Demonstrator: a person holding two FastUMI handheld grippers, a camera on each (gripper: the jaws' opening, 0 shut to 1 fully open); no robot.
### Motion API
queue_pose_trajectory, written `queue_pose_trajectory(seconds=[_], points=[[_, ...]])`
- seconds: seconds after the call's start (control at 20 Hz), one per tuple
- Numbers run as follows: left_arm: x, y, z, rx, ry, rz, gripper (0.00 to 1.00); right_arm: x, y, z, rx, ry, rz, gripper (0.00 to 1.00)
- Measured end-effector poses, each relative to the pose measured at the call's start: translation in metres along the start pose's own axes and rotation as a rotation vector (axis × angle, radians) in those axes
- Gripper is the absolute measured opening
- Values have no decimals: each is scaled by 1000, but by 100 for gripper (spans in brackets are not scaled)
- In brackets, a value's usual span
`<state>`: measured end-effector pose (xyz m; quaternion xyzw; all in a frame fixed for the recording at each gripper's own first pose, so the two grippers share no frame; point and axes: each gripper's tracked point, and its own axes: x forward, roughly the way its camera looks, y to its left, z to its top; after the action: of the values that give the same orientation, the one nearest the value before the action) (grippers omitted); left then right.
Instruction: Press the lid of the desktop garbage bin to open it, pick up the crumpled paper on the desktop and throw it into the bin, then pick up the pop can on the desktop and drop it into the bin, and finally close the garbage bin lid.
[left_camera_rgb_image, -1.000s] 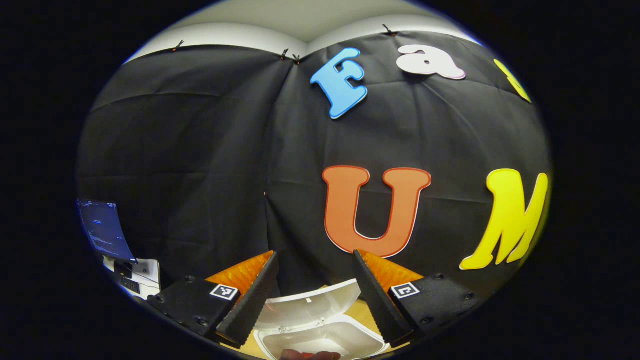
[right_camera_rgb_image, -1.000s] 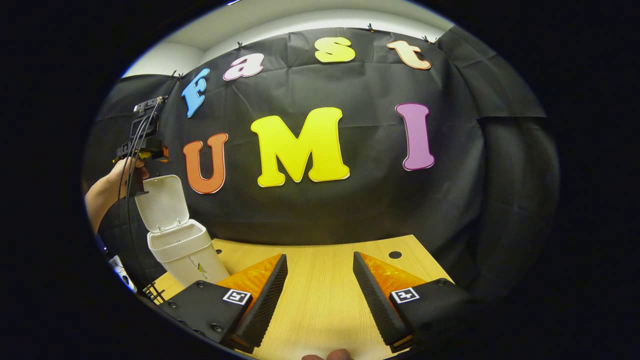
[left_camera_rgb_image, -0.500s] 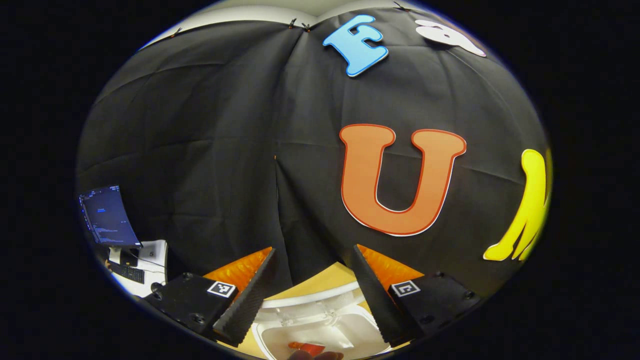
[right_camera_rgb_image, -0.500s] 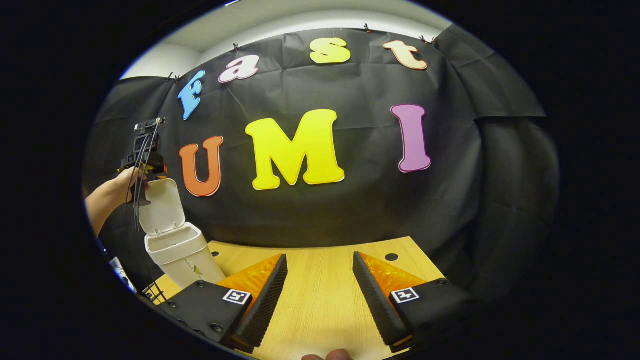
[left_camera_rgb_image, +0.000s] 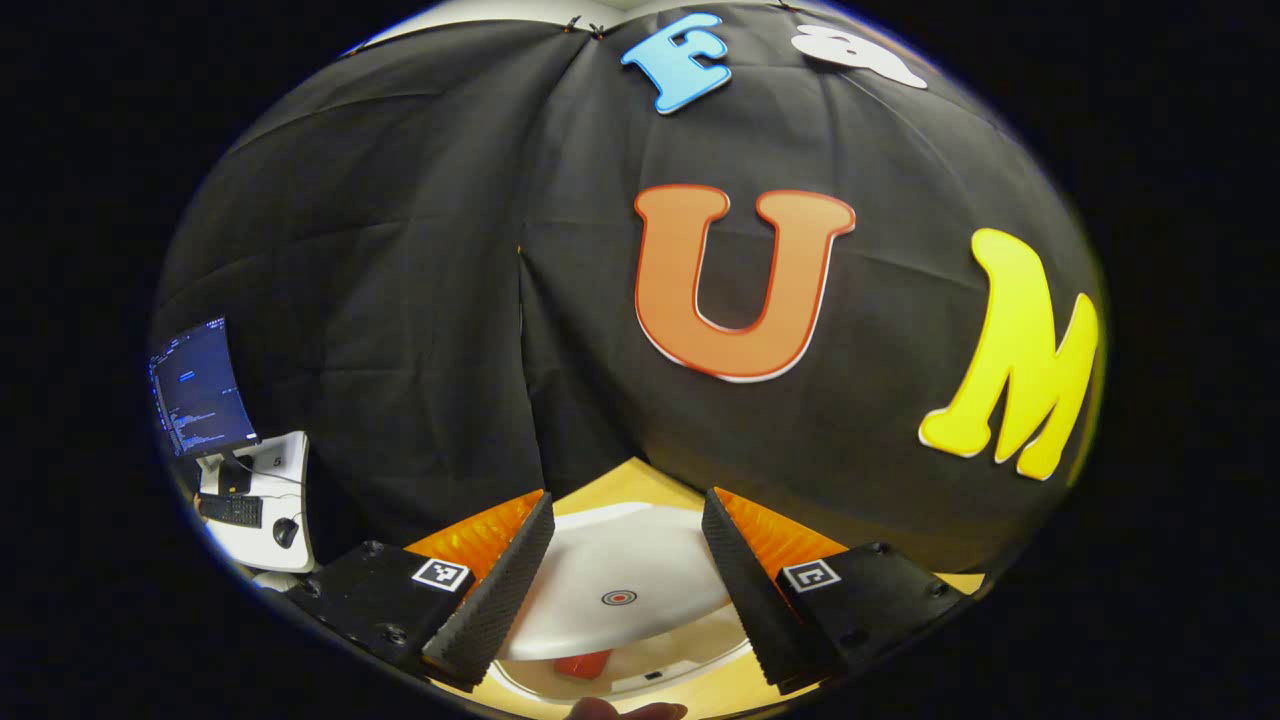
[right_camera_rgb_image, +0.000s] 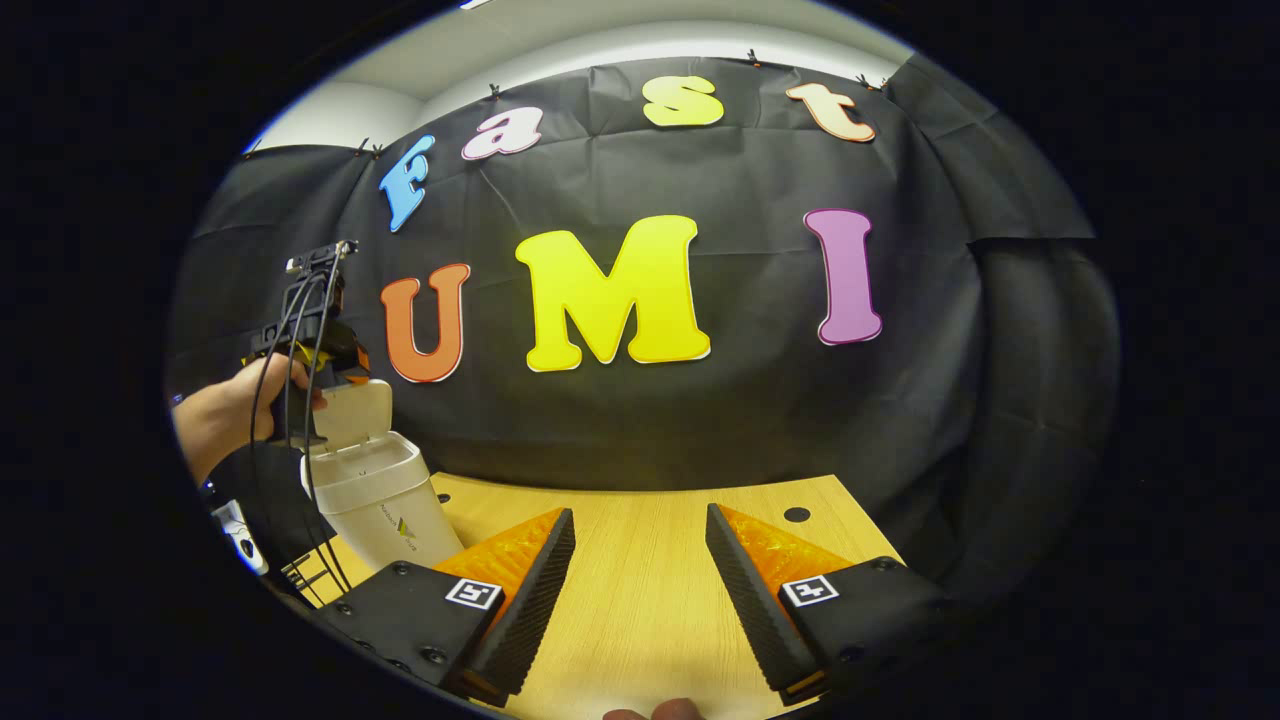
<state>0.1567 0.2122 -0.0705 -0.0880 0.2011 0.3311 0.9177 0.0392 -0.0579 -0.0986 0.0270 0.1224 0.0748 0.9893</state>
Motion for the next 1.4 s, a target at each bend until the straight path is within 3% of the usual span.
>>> queue_pose_trajectory(seconds=[0.3, 0.6, 0.7, 1.1, 1.4], points=[[-5, -6, -59, -2, 49, 36, 98, -8, -19, -9, -3, 20, -6, 86], [-8, -6, -84, 47, 45, 50, 98, -7, -23, -13, -11, 32, 10, 86], [-6, -4, -80, 77, 3, 54, 98, -5, -19, -15, -17, 38, 25, 86], [-5, -5, -87, 34, -125, 41, 99, -6, -9, -17, -36, 47, 51, 86], [-7, -5, -82, 44, -143, 30, 99, -6, -6, -17, -33, 51, 41, 86]])
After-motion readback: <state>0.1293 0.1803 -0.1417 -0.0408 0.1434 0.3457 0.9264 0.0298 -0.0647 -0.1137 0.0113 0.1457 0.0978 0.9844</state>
